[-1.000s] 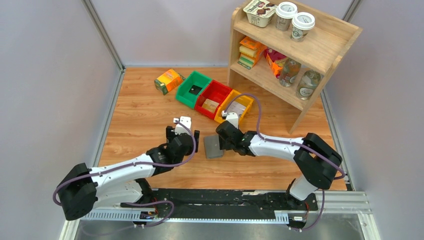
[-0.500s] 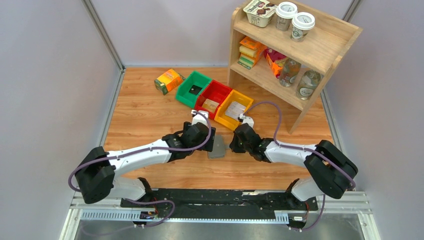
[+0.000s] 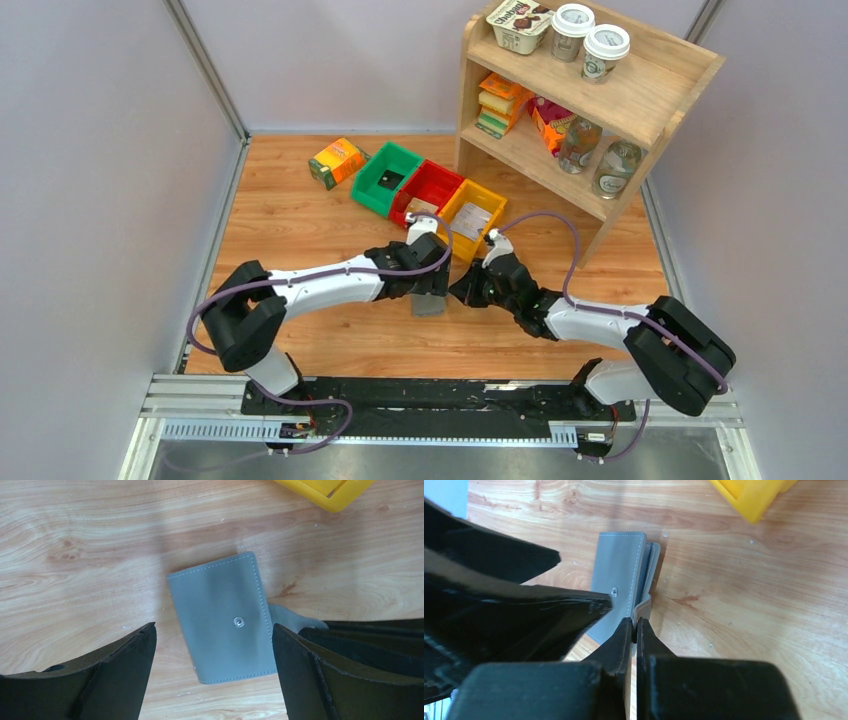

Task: Take the credit cards out of the card holder
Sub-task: Open the card holder at the center of the board.

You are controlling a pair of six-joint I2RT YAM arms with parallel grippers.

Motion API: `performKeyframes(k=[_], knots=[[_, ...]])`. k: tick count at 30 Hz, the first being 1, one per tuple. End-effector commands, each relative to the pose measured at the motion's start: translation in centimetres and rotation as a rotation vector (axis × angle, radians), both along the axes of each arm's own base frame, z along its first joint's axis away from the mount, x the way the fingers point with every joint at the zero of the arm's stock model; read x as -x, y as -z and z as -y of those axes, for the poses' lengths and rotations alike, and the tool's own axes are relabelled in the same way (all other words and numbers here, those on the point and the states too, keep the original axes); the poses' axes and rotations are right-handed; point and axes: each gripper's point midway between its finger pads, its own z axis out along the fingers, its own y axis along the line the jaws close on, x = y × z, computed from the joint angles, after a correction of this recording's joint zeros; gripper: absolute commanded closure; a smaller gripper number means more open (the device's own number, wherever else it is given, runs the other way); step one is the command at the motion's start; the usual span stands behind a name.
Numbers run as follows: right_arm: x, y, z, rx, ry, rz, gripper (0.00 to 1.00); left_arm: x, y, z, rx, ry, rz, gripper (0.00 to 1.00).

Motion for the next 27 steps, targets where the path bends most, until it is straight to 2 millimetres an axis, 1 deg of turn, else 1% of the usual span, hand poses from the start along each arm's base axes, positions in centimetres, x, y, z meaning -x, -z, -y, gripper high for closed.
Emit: performKeyframes(k=[1,4,6,7,12,16,19,20,22,24,25,26,27], knots=[[-0.5,-2.4,-1.3,-0.095,-0.024,0.066,1.0,-0.9,-0.4,1.2,-0.011,-0.016,-0.003,0.08],[-0.4,-2.4,-1.3,-0.101,-0.027,0.07,1.0,-1.5,0.1,1.9,-0.023,-0.022,-0.009,0.07],[-0.3,-2.6,-1.3,-0.112,-0.032,0.081,1.0,-1.7,0.7,1.9,-0.047,-0.031,-0.024,0.07],[-0.2,-2.8,-1.3,-0.117,-0.036,0.087,1.0,-1.8,1.1,1.6,-0.059,-0.04,-0.031,0.07],[-0.1,-3.3,-1.1,-0.122,-0.04,0.113,1.0,-2.2,1.9,0.5,-0.058,-0.093,-0.057,0.07],[-0.2,-3.4,-0.8,-0.11,-0.031,0.123,1.0,-2.0,2.2,-0.2,-0.073,-0.103,-0.06,0.09],[-0.3,-3.4,-0.7,-0.104,-0.025,0.127,1.0,-1.8,2.3,-0.9,-0.086,-0.11,-0.06,0.16],[-0.4,-3.3,-0.6,-0.097,-0.019,0.127,1.0,-1.8,2.3,-1.3,-0.095,-0.117,-0.059,0.2],[-0.4,-3.2,-0.3,-0.084,-0.01,0.127,1.0,-1.7,2.0,-2.1,-0.098,-0.13,-0.053,0.26],[-0.4,-3.2,-0.1,-0.077,-0.006,0.129,1.0,-1.6,1.3,-2.8,-0.076,-0.145,-0.039,0.35],[-0.9,-3.2,0.5,-0.059,0.027,0.142,1.0,-1.5,0.9,-3.2,-0.056,-0.152,-0.028,0.37],[-0.9,-3.2,0.6,-0.053,0.031,0.143,1.0,-1.4,0.1,-3.3,-0.024,-0.153,-0.017,0.39],[-0.9,-3.1,0.7,-0.047,0.036,0.144,1.0,-1.2,0.4,-3.7,-0.017,-0.157,-0.018,0.4]])
